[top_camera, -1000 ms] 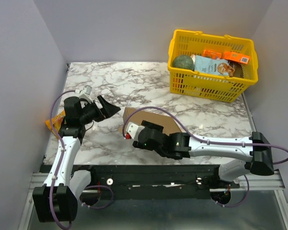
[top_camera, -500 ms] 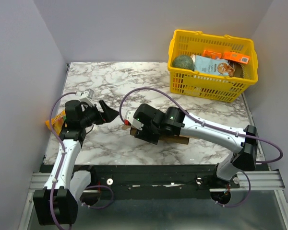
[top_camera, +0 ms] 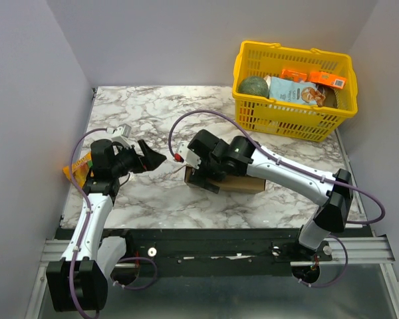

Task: Fold the paper box

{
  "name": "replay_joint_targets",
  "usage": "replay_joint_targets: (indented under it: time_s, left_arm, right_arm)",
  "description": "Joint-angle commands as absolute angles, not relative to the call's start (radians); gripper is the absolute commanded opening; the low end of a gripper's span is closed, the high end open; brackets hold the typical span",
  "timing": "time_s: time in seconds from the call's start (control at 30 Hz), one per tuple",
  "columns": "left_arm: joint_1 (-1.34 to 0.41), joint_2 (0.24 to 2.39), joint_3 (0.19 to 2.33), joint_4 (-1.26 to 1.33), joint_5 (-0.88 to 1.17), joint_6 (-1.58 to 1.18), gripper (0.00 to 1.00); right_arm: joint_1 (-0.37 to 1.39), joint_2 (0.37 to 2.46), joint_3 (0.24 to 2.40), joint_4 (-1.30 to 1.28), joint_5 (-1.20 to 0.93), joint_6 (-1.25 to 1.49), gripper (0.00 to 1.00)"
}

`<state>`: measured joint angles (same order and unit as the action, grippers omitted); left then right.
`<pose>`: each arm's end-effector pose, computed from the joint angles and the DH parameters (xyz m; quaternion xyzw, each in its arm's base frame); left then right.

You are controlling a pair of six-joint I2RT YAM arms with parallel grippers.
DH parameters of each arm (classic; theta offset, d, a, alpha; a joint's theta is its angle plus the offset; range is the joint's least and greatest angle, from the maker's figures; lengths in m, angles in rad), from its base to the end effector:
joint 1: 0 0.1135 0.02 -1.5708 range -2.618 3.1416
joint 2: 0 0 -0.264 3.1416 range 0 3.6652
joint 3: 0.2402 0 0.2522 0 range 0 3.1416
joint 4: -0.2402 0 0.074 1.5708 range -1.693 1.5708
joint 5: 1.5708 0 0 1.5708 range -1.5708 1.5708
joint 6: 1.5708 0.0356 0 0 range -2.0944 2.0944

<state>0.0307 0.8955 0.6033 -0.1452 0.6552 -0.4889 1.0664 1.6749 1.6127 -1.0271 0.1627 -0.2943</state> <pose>0.2000 -0.0156 0.2631 -0.0383 0.8164 -0.3798 0.4334 0.1724 0.3003 0.3240 -0.5938 0.7646 0.0164 0.2499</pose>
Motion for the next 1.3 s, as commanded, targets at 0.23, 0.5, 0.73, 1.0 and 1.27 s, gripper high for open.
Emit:
replay_joint_targets:
  time_s: [0.23,0.5,0.73,1.0,1.27]
  left_arm:
    - [0.034,0.894,0.624,-0.048,0.77,-0.466,0.99]
    - [0.011,0.867,0.672,-0.005,0.789,-0.402,0.99]
    - [-0.103,0.864,0.747,-0.089,0.678,-0.241,0.99]
    - [-0.253,0.91,0.868,-0.228,0.574,-0.032,0.95]
    - [-0.34,0.945,0.92,-0.297,0.457,0.058,0.9]
  right_arm:
    - [1.011,1.64,1.643,-0.911,0.161,-0.302,1.0]
    - [0.983,1.582,1.631,-0.787,0.287,-0.23,1.0]
    - [0.951,1.454,1.62,-0.769,0.298,-0.132,1.0]
    - [0.78,1.255,1.473,-0.887,0.305,0.087,0.96]
    - [0.67,1.078,1.246,-0.934,0.299,0.164,0.83]
